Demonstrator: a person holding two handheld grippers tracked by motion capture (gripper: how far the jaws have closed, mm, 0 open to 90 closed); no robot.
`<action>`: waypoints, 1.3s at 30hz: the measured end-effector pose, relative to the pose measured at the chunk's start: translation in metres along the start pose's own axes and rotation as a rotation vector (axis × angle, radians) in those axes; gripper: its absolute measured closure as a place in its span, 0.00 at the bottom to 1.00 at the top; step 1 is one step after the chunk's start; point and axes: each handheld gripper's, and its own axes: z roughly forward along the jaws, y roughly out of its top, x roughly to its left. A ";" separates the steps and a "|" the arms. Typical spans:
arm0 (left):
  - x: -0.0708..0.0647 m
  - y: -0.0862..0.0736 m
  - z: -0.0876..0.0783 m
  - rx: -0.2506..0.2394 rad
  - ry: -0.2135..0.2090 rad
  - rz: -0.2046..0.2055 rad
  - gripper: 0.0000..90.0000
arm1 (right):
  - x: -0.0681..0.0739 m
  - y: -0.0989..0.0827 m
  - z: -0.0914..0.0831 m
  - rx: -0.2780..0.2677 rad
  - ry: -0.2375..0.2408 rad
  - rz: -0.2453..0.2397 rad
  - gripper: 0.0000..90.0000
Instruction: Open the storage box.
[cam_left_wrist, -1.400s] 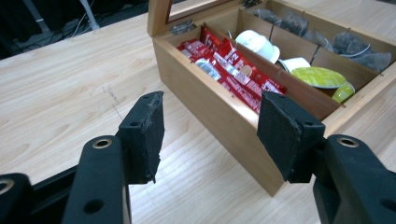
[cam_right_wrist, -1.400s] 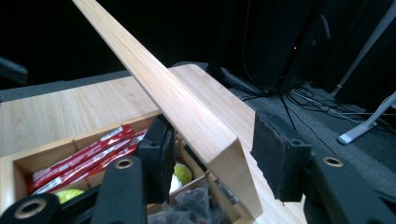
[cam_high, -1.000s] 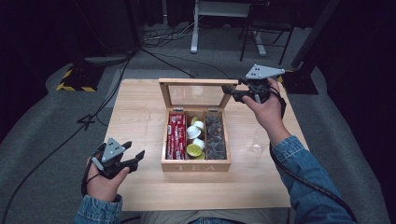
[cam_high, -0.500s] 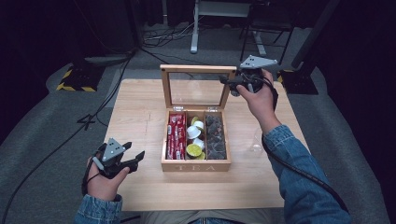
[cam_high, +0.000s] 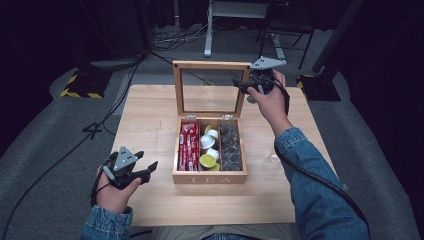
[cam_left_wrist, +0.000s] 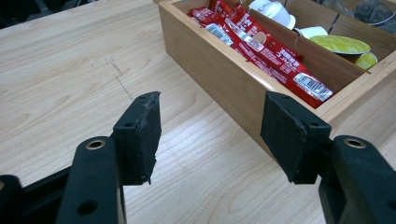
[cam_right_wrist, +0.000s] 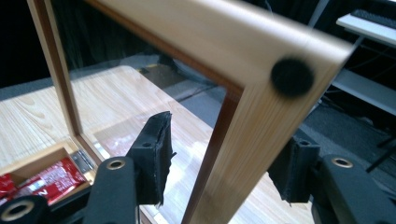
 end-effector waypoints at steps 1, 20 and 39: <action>0.000 0.000 0.000 0.002 -0.001 -0.001 0.43 | -0.001 -0.002 0.003 0.012 -0.001 -0.003 0.50; 0.007 -0.005 0.004 0.016 0.005 -0.021 0.41 | -0.008 -0.024 0.036 0.084 -0.005 0.053 0.30; 0.009 -0.007 0.009 0.039 -0.003 -0.016 0.41 | -0.008 -0.034 0.046 0.137 -0.001 0.090 0.25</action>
